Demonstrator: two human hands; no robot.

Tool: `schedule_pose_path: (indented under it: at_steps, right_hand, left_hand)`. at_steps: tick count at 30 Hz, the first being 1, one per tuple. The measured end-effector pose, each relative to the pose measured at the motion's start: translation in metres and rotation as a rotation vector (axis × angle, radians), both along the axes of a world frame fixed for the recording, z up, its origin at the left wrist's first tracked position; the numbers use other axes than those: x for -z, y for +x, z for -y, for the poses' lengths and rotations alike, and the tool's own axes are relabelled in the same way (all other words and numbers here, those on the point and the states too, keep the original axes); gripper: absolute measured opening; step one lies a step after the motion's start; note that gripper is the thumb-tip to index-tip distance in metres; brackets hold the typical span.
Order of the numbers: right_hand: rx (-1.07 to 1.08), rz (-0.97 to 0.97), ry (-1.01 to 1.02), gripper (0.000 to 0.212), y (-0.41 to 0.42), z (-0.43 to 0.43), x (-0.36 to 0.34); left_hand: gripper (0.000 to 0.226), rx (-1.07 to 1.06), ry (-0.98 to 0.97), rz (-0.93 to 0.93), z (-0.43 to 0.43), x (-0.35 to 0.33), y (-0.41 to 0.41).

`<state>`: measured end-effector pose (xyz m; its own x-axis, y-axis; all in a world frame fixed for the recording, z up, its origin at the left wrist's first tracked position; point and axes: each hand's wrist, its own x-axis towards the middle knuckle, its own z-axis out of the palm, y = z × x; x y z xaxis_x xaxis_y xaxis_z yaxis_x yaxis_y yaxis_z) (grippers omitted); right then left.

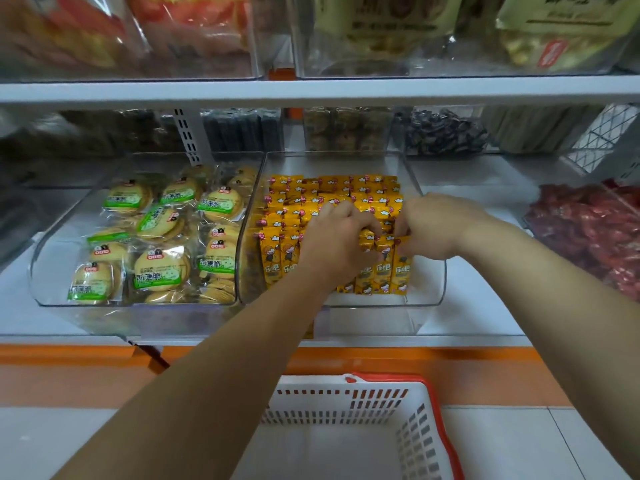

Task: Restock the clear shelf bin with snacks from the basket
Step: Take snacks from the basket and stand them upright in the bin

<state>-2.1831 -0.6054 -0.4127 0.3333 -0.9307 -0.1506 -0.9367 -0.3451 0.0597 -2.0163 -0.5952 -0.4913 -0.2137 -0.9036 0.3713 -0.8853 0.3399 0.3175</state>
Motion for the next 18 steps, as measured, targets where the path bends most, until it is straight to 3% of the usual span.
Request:
schedule_pose_path:
  at_steps: [4, 8, 11, 14, 18]
  right_hand:
    - [0.019, 0.037, -0.153, 0.018, -0.004, -0.014, 0.002]
    - [0.009, 0.163, -0.319, 0.029, -0.012, -0.043, -0.01]
    - [-0.075, 0.306, -0.329, 0.024, -0.014, -0.08, -0.017]
    - [-0.204, 0.386, -0.157, 0.02, -0.005, -0.12, -0.004]
    - [-0.273, 0.294, 0.241, 0.028, 0.019, -0.158, 0.067]
  left_hand:
    - [0.042, 0.014, 0.088, 0.053, -0.004, -0.011, -0.002]
    - [0.053, 0.026, 0.144, 0.062, -0.027, -0.048, 0.0]
    - [0.034, 0.137, 0.029, -0.064, -0.081, -0.065, 0.018]
    - [0.022, 0.236, 0.264, -0.021, -0.138, -0.054, 0.042]
    - [0.024, 0.257, 0.741, 0.317, -0.177, 0.012, 0.059]
